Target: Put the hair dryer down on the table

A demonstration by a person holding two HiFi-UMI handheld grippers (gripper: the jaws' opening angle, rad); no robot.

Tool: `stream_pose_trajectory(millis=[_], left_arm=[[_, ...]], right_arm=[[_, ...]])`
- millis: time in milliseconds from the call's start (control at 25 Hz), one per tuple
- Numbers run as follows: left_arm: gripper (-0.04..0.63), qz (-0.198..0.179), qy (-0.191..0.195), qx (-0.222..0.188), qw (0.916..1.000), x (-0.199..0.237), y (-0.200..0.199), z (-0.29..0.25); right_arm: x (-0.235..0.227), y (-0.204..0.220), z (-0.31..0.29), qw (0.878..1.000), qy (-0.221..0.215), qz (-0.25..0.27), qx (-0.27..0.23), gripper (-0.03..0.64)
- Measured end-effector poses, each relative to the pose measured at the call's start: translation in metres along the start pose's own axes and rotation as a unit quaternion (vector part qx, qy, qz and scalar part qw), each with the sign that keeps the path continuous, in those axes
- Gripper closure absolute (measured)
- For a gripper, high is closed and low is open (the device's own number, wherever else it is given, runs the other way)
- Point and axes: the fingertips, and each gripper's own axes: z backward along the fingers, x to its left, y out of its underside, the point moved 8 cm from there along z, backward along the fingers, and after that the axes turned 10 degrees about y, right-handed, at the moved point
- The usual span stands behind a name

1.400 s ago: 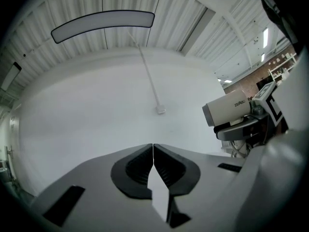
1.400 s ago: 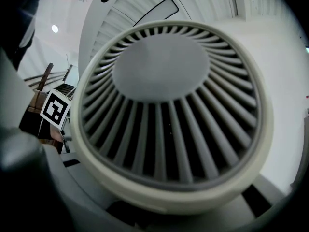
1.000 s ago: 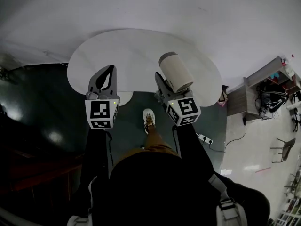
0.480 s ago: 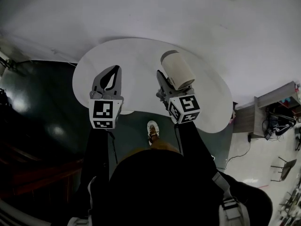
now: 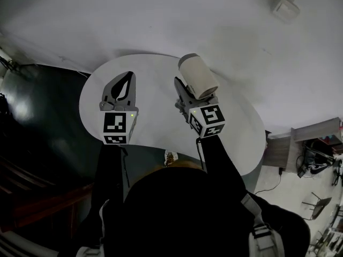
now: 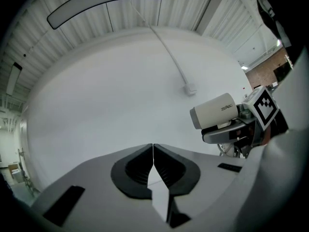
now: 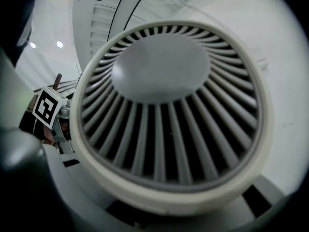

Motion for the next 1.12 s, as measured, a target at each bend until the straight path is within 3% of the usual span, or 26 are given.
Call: stream_pose_trajectory(millis=[400,1120], left_arm=[[0.577,0.007,-0.03,0.01,0.9995,0.011,0.014,-0.038],[0.578,0.008,-0.041,0.004,0.9991,0.008,0.02,-0.042]], right_arm=[[-0.024,0.014,-0.046,1.0,-0.026,-0.006,0.016,0.42],[-0.024,0.025,-0.05,0.998,-0.035,-0.009,0.042,0.42]])
